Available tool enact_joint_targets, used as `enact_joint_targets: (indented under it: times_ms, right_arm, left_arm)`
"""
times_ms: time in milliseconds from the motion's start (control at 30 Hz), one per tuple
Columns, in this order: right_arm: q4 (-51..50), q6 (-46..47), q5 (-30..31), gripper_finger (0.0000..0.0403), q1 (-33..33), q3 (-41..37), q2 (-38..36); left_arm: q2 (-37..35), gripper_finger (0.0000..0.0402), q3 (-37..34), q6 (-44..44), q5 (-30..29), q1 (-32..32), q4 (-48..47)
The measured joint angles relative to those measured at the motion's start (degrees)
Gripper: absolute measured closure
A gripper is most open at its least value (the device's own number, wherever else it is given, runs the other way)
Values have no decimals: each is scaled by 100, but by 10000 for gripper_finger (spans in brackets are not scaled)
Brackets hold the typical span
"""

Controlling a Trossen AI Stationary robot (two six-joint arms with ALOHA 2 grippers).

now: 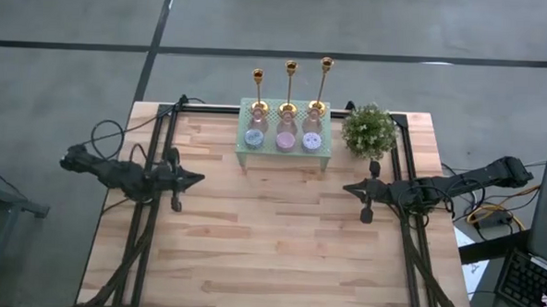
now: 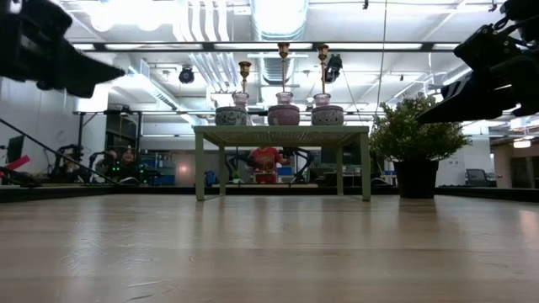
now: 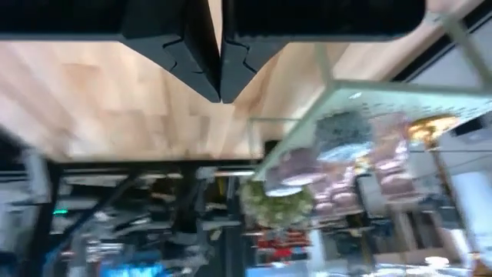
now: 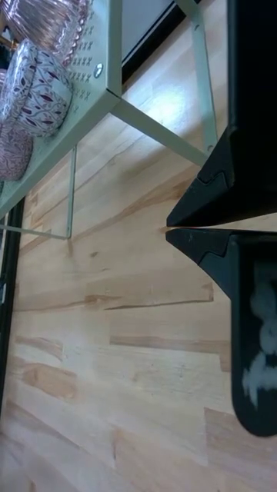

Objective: Pick & Place candle stick holders
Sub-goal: Return to Home Position

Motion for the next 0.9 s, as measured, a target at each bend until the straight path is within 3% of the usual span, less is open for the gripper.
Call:
enact_joint_targets:
  times_ms: [233,900]
  right_arm:
    - [4,-3,2,394,-2,0,0]
    - [4,1,1,394,-2,-3,4]
  left_arm:
    - [107,388,-237,-79,-599,7,13]
    - [184,388,-209,-105,-572,7,-204]
